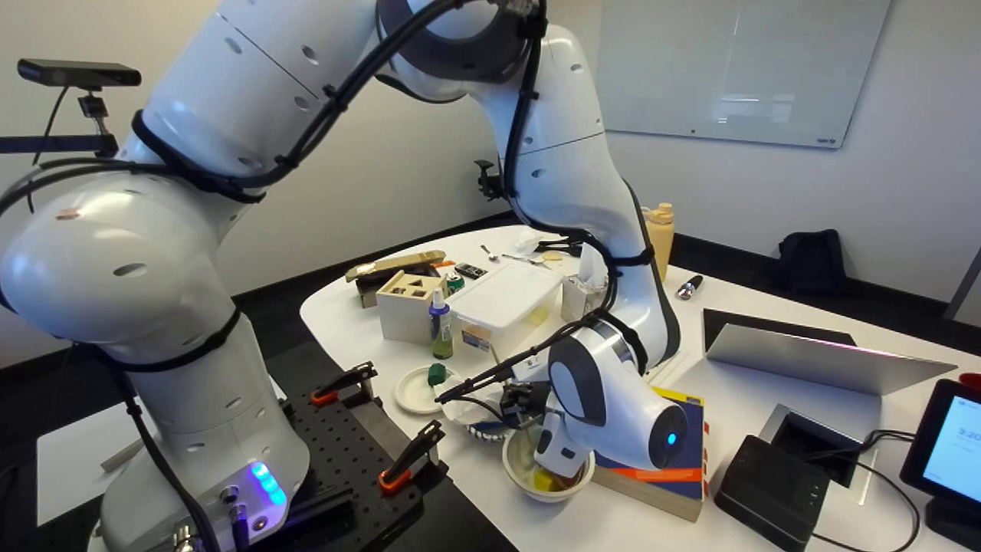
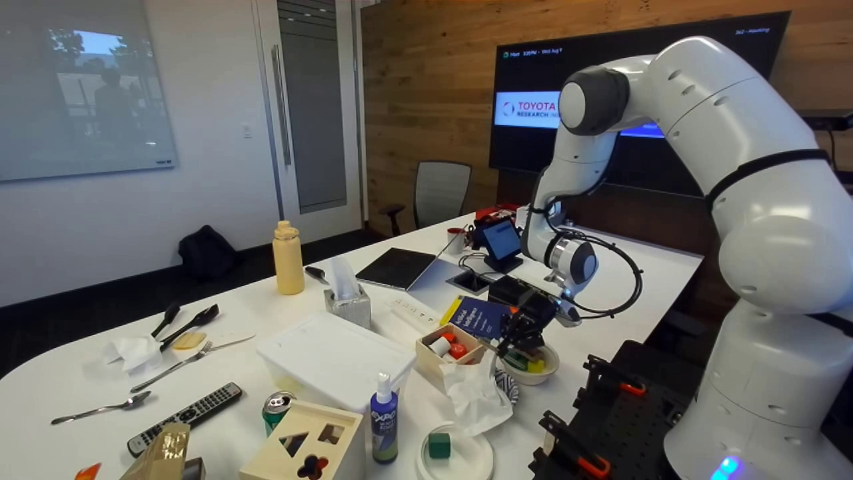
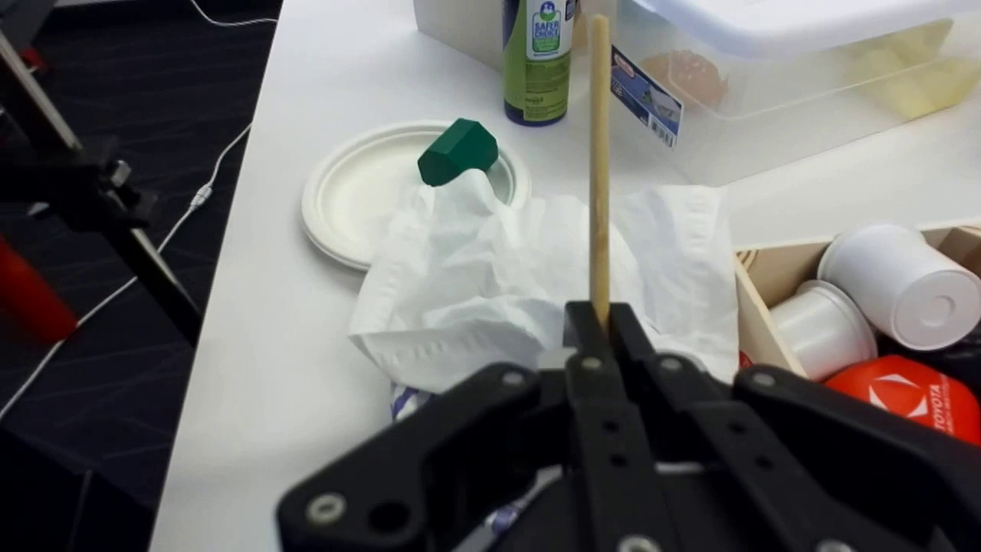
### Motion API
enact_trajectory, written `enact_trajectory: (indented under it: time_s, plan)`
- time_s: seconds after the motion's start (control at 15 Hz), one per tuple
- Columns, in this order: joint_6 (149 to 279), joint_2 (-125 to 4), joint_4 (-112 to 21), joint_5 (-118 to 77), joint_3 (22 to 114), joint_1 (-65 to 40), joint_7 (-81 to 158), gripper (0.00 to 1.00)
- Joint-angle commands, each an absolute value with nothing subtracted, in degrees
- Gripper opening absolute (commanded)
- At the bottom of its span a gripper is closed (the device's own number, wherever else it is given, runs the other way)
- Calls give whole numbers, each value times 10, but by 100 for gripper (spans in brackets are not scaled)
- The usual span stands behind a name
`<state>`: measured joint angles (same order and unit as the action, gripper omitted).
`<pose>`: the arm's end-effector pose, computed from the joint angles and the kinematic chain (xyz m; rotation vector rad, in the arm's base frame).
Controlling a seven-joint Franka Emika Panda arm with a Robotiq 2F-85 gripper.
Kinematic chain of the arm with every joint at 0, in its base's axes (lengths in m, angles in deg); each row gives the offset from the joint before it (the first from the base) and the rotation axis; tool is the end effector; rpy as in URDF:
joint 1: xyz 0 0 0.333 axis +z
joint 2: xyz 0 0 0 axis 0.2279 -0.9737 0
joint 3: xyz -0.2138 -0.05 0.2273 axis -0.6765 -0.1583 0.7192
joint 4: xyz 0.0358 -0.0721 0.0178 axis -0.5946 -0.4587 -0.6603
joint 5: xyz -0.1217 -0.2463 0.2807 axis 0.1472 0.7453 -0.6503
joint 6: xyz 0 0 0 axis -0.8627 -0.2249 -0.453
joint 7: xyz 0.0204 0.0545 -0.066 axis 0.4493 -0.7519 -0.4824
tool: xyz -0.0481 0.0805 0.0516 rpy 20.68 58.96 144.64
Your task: Use the chopstick to stir in the white bowl
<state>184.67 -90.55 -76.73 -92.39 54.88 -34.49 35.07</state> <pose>0.3650 -0.2306 0.0112 -1.3522 1.7494 0.7970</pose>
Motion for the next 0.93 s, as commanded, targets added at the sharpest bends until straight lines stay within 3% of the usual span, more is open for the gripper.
enact_trajectory:
  time_s: [0.0, 0.87]
  plan:
    - [1842, -896, -777, -916, 531, -339, 332, 1]
    - [1934, -888, -790, -1011, 546, -338, 432, 1]
